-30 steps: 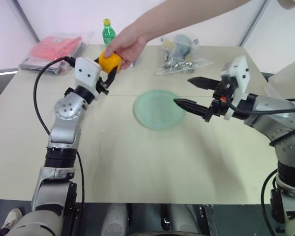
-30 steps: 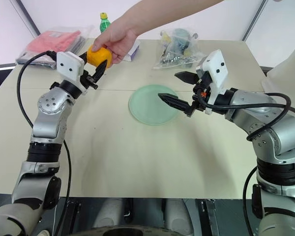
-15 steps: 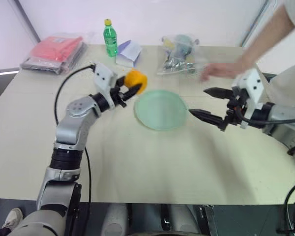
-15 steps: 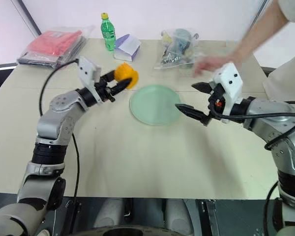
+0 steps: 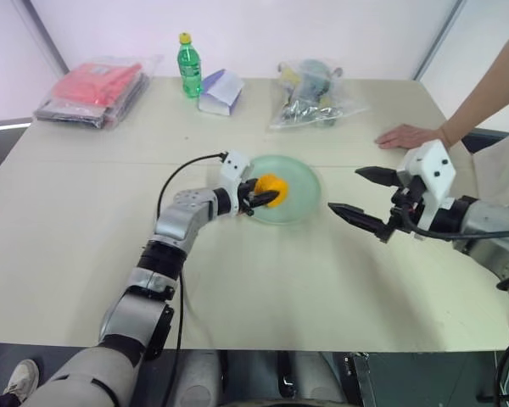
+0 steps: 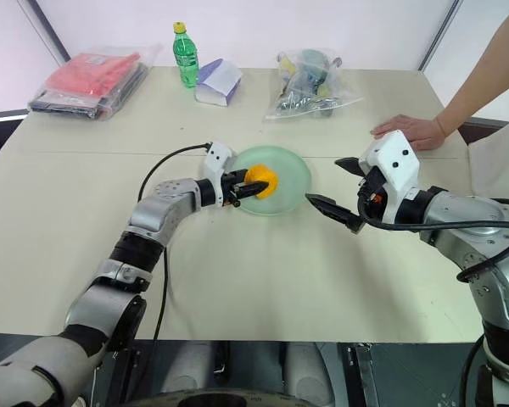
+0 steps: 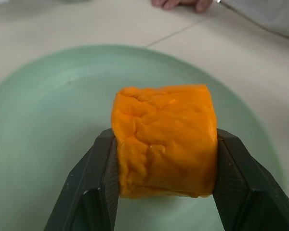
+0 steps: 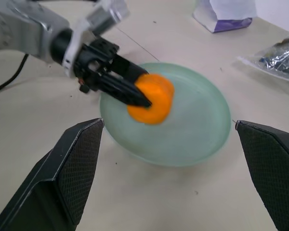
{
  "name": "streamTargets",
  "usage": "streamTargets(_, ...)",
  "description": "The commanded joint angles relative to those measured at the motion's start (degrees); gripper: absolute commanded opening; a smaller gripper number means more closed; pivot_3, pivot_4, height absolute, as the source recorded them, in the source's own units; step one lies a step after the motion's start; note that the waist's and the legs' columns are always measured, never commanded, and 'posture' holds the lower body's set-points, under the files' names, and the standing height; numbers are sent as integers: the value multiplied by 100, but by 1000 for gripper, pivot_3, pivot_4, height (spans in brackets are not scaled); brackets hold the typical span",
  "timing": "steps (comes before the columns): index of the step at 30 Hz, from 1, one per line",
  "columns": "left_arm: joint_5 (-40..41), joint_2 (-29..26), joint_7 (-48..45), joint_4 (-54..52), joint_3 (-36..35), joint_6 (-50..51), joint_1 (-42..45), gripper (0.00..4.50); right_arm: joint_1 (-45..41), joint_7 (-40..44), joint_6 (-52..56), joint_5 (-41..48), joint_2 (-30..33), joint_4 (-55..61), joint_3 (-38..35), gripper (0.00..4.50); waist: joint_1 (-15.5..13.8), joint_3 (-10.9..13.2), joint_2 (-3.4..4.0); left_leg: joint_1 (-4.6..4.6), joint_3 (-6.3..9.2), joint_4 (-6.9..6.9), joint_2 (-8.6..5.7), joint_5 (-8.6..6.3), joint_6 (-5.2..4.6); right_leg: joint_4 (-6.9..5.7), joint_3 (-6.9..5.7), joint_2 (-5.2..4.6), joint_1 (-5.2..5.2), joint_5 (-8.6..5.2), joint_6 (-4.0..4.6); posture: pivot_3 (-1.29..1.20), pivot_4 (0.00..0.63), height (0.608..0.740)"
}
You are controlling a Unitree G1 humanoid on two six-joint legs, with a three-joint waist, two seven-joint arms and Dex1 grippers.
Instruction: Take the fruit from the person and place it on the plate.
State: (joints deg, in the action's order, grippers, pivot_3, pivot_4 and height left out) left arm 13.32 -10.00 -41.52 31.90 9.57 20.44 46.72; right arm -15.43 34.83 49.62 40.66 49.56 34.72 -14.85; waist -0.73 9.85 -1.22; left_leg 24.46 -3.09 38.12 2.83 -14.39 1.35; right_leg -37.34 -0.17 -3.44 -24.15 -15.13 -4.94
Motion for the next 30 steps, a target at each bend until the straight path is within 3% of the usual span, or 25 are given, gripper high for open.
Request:
streamTargets(1,-81,73,-130,325,-116,-348,208,3014,44,-129,-39,48,-32,228,-225,4500,3,0,0,0,0,0,0,0,0,1,0,0,0,0,0,0,150,731)
streamTargets(4,19,101,-198,390,-252,-360,286,4481,89,-210,-41,82,-59,264,-236,4500,7,0,0,0,1,-1,0,0,-1,1,0,0,0,0,0,0,150,731)
streamTargets(8,221,40,-301,-104,-472,-126,213,4481,33,-233,-66,67,-65,230,-150,4500,10,0,0,1,3,-1,1,0,0,1,0,1,-1,0,0,0,150,731)
streamTargets(16,944,-573,-105,-2618,-984,1374,-176,4481,-211,-63,-150,-17,-53,-25,103,4500,27,0,1,0,5,-1,3,0,0,-1,0,1,-1,0,0,0,150,731)
streamTargets(20,1528,-1525,-218,-4087,-1342,2554,-604,4481,-321,133,-239,-145,2,-212,319,4500,86,0,1,-2,8,-3,4,0,0,-2,1,1,-1,0,0,0,150,731)
streamTargets(24,1810,-2481,-413,-4980,-1614,3027,-1292,4481,-377,278,-338,-241,-1,-418,401,4500,127,-1,2,-3,10,-4,6,0,0,-5,1,1,-1,-1,1,0,150,731)
streamTargets(30,2237,-2905,-179,-5573,-2318,3264,-2081,4481,-457,420,-384,-241,-60,-547,459,4500,118,0,1,-2,8,-3,4,0,0,-4,0,-4,0,-1,1,0,150,731)
